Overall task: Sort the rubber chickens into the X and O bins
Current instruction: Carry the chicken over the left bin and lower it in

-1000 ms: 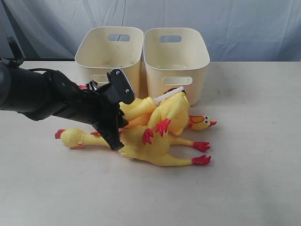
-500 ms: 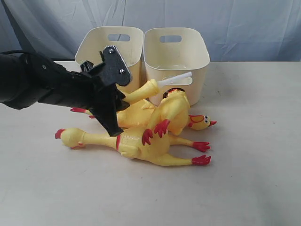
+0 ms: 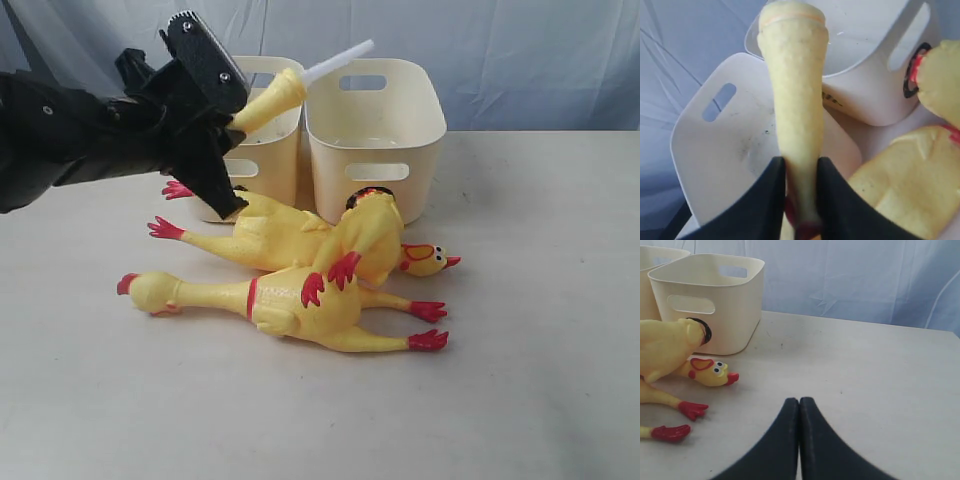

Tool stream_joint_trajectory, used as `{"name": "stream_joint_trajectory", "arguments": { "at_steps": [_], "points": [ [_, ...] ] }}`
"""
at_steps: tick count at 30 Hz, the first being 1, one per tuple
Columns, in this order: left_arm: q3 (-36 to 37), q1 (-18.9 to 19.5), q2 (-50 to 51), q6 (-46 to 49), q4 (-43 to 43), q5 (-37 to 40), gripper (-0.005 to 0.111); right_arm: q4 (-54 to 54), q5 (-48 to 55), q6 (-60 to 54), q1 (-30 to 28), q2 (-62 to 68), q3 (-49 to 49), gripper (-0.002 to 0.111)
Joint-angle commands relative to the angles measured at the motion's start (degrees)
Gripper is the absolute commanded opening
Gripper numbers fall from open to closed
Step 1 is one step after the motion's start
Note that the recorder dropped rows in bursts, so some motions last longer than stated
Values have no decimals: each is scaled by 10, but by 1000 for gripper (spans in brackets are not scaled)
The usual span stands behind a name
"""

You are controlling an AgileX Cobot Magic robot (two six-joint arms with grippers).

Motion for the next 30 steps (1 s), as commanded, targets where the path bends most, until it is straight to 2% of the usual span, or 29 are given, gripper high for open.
{"name": "stream_joint_trajectory", "arguments": {
  "at_steps": [1,8,13,19,24,30],
  "points": [
    [-33,0,-3,-4,-8,-17,0,1,-4,1,-3,-3,3,-1],
    [-122,26,39,-4,-47,0,0,1,-4,1,-3,-3,3,-1],
    [-195,67,95,-4,-108,87,0,1,-4,1,-3,-3,3,-1],
    [-263,111,152,-4,-194,154,0,1,-4,1,-3,-3,3,-1],
    [-303,140,192,-3,-214,193,0,1,-4,1,-3,-3,3,-1],
    [-314,162,233,1,-246,198,0,1,-4,1,-3,-3,3,-1]
  ]
}}
